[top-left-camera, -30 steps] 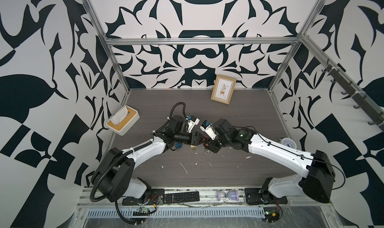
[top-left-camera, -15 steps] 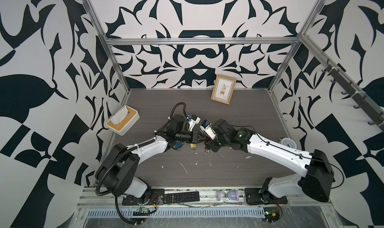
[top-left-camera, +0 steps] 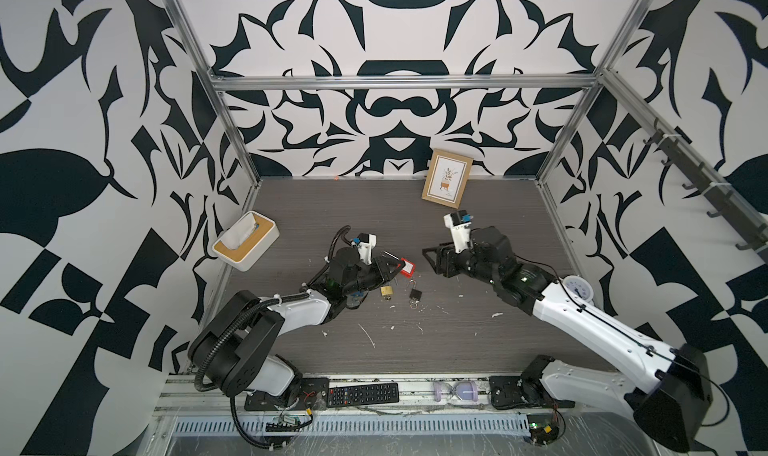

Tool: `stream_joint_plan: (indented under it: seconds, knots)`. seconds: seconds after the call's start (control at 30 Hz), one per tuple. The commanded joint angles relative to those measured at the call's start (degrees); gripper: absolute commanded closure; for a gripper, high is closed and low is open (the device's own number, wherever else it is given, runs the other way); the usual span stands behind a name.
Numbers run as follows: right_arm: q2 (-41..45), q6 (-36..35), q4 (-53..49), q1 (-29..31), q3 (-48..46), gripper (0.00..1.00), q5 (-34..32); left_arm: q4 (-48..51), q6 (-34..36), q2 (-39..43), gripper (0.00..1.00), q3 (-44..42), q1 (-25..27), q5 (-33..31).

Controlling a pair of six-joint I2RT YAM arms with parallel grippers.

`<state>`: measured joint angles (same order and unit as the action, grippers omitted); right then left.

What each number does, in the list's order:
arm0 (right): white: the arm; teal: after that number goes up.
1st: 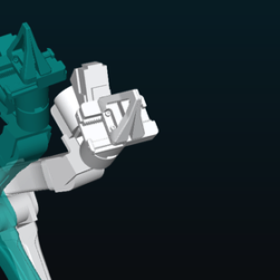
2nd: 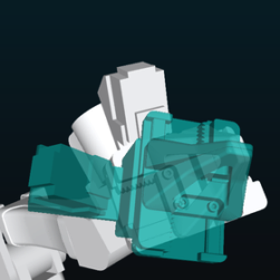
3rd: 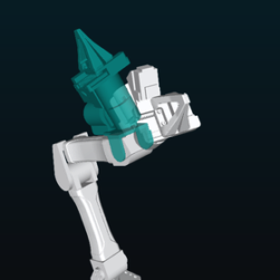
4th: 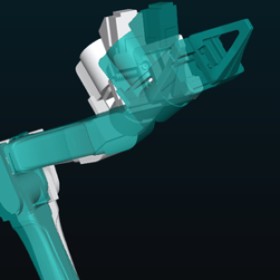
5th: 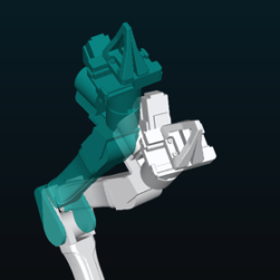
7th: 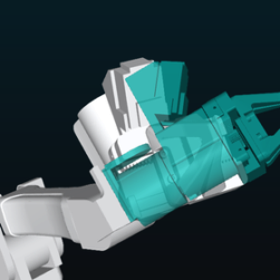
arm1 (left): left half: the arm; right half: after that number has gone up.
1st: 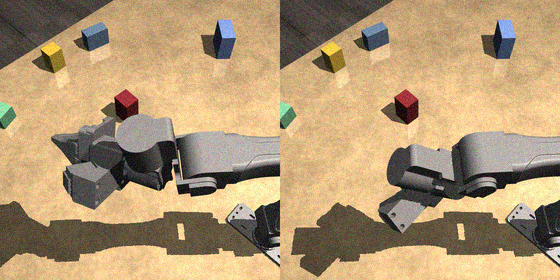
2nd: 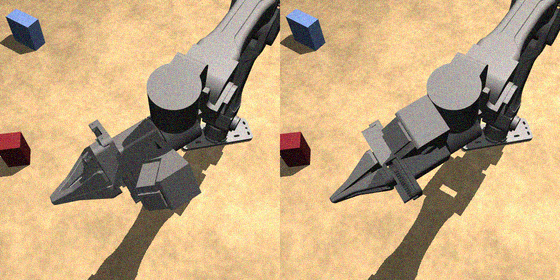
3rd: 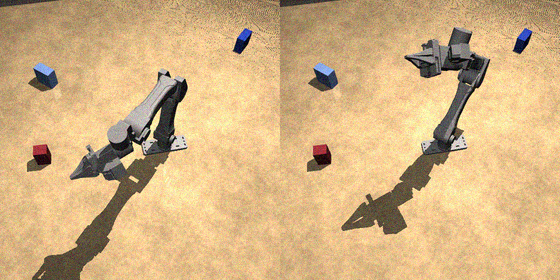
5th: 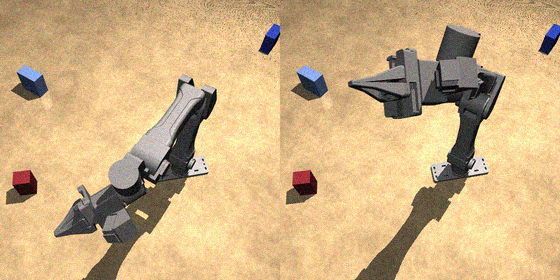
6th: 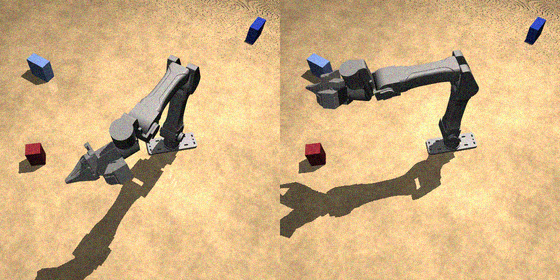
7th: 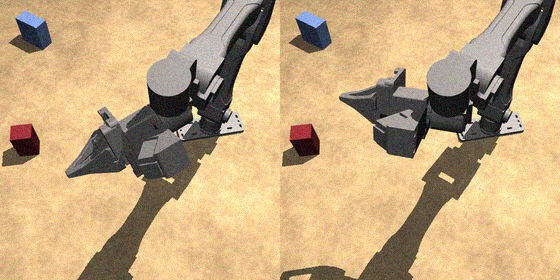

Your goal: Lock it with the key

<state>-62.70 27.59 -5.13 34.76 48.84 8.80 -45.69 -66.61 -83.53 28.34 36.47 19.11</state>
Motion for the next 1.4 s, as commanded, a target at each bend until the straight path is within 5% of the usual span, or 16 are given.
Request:
stream_joint_plan:
  seconds: [0.0,0.2,0.6,0.83,1.37]
  knots:
    - [1.07,16.61,11.98,-3.74,-3.40,0.35,12.41,-19.82,-11.60,0.99,1.00,-1.64,0.28,-10.58]
    - [-1.77,29.84,27.61,-5.51,-7.46,0.34,20.40,-26.58,-16.84,-2.87,1.00,2.88,0.27,-9.58]
    - [-7.05,31.50,33.86,-6.30,-8.13,0.33,21.94,-28.93,-20.37,-7.02,1.00,5.26,1.24,-6.97]
    - [-9.70,32.31,36.66,-6.37,-7.09,0.49,22.93,-28.63,-20.38,-7.41,1.00,6.70,2.00,-6.04]
    - [-12.00,33.05,39.08,-7.47,-6.32,0.68,22.86,-28.97,-19.92,-9.81,1.00,8.40,4.31,-5.68]
